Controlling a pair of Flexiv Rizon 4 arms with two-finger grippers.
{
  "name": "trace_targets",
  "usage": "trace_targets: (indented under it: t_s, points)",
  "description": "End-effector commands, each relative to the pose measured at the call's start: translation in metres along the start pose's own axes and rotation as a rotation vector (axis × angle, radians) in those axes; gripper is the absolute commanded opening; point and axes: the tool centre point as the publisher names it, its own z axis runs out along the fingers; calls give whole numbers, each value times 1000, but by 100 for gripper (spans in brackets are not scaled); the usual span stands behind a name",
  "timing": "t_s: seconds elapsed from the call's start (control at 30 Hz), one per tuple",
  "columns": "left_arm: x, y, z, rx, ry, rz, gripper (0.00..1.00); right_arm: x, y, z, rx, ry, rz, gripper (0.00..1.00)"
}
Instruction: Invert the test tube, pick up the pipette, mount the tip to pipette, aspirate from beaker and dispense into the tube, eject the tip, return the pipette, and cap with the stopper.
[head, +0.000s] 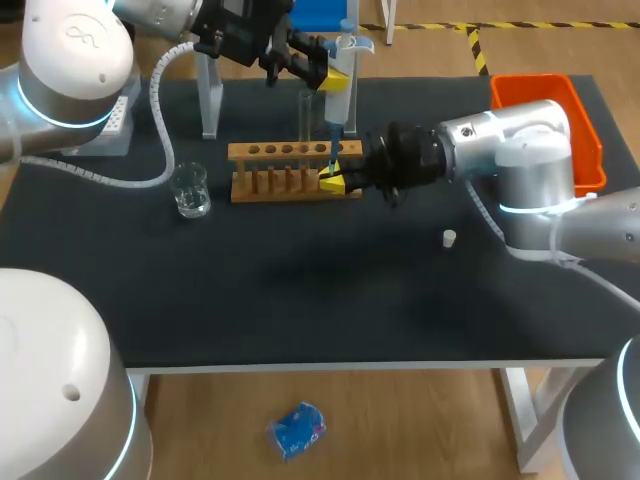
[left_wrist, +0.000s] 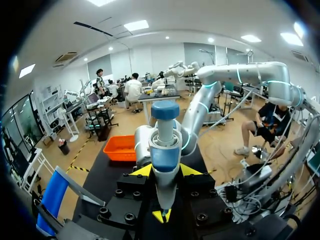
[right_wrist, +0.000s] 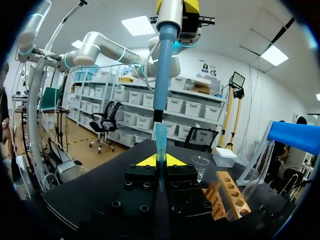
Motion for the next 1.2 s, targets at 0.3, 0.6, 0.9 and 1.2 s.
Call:
trace_targets:
  t_s: [0.3,0.6,0.9,1.2]
  points:
    - [0,-1,-1,-4,1,-1,0,5,7,-3,-5,-5,0,0]
    - [0,-1,-1,-4,1,-1,0,10,9,-2,-9,5,12,0]
    - [0,-1,-1,-4,1,-1,0,16,11,1,-47,13,134,0]
    - [0,-1,-1,-4,1,-1,0,17,15,2,-51,2,223,0]
